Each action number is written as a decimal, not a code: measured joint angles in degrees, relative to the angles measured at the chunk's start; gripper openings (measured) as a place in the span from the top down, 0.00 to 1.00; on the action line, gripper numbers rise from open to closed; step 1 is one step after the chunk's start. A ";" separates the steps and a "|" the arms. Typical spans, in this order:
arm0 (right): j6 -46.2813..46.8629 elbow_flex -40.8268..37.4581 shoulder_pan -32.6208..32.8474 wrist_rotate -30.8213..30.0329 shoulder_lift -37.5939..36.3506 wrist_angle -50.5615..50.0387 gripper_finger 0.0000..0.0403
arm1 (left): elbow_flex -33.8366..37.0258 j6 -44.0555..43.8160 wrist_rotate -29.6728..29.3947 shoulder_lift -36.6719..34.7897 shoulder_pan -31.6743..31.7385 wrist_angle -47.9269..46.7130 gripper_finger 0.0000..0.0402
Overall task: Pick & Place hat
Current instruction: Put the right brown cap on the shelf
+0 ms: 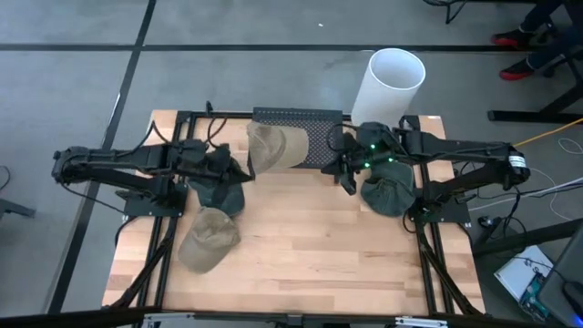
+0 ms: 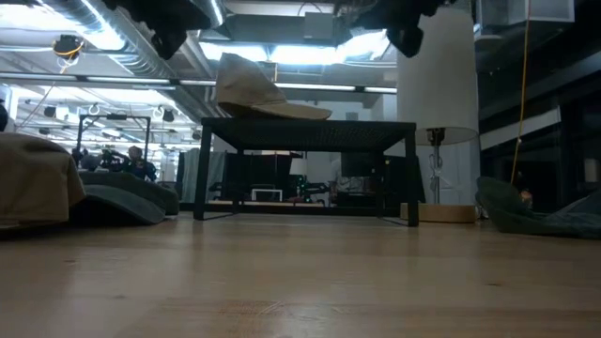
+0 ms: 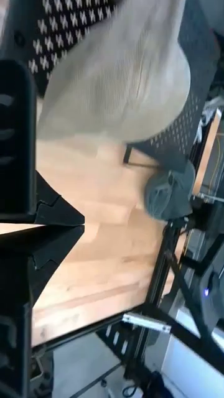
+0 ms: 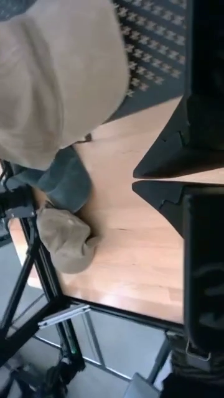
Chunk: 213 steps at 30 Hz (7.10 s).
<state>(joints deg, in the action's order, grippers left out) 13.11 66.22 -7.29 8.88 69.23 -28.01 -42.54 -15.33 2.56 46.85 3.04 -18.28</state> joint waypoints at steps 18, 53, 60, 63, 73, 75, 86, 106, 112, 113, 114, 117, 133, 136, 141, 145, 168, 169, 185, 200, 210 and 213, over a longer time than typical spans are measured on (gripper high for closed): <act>4.51 0.00 7.59 -0.35 0.46 -1.23 0.97 | 0.00 -4.03 -13.30 5.92 -22.20 0.45 0.98; -1.47 0.00 7.54 -0.32 0.46 -1.03 0.95 | -0.13 -5.16 -36.26 16.42 -26.76 11.30 1.00; -1.29 0.00 7.54 -0.32 0.46 -0.53 0.95 | -0.15 -6.43 -43.22 22.58 -27.33 14.59 1.00; -1.31 0.00 7.86 -0.07 0.46 -1.54 0.95 | -0.15 -6.43 -46.48 24.53 -26.47 14.69 1.00; -0.01 -3.50 13.03 -15.96 -0.16 -6.73 0.95 | -0.26 -6.69 -43.87 21.91 -18.36 12.26 0.99; -0.43 -5.99 13.95 -13.22 -0.98 -3.42 0.95 | -0.26 -7.65 -39.99 21.12 -15.61 10.74 0.99; -4.22 -25.66 16.54 -6.18 -10.38 18.58 0.95 | -0.26 -8.76 -32.82 17.98 -7.99 5.73 1.00; -12.40 -40.85 16.30 -9.16 -16.38 44.92 0.95 | -0.26 -6.99 -41.48 17.38 7.31 1.97 0.99; -12.71 -40.85 16.28 -12.37 -16.36 45.65 0.95 | -0.24 0.67 -37.59 17.40 12.96 9.14 1.00; -13.18 -40.85 16.28 -12.35 -16.28 46.02 0.95 | -0.24 1.49 -36.21 17.40 13.91 10.66 1.00; -13.53 -40.85 16.28 -12.35 -16.18 46.43 0.95 | -0.24 2.26 -34.88 17.40 14.83 11.87 0.99; -13.63 -40.85 16.28 -12.35 -15.98 46.99 0.95 | -0.24 3.06 -31.55 17.69 17.58 13.85 0.99; -14.01 -40.85 16.20 -12.35 -15.71 47.73 0.95 | -0.21 3.52 -19.99 22.51 22.87 24.93 0.99; -14.87 -40.85 16.20 -12.35 -15.71 47.91 0.95 | -0.22 3.44 -19.30 22.51 22.89 25.11 1.00; -14.85 -40.85 16.20 -12.32 -15.71 47.89 0.95 | -0.22 3.25 -19.07 22.49 21.40 24.33 0.99; -14.66 -40.85 16.20 -12.28 -15.71 47.17 0.95 | -0.22 5.31 -19.10 20.84 18.22 23.92 1.00; -16.48 -40.08 11.26 -39.13 -11.17 53.07 0.95 | -1.91 3.23 -35.00 21.15 -6.47 23.11 1.00; -17.33 -38.96 9.90 -38.62 -10.05 52.41 0.95 | -2.82 4.36 -36.72 22.13 -6.42 23.10 1.00; -49.58 -17.76 3.92 -39.23 8.12 29.69 0.78 | -7.23 4.39 -49.44 27.28 -11.42 9.78 1.00; -76.40 -13.51 1.28 -50.02 19.64 40.70 0.56 | -7.26 -15.06 -56.99 26.27 -14.68 -10.73 0.99; -79.70 -13.51 -0.44 -53.02 22.06 49.22 0.65 | -7.26 -13.33 -56.95 26.27 -14.70 -10.71 0.99; -80.72 -13.51 -1.02 -52.17 21.97 51.38 0.66 | -7.26 -13.29 -56.95 26.27 -14.68 -10.69 1.00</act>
<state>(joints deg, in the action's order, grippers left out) -67.60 52.71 -8.31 -43.29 91.20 23.37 -49.80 -28.62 -54.40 73.12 -11.64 -28.98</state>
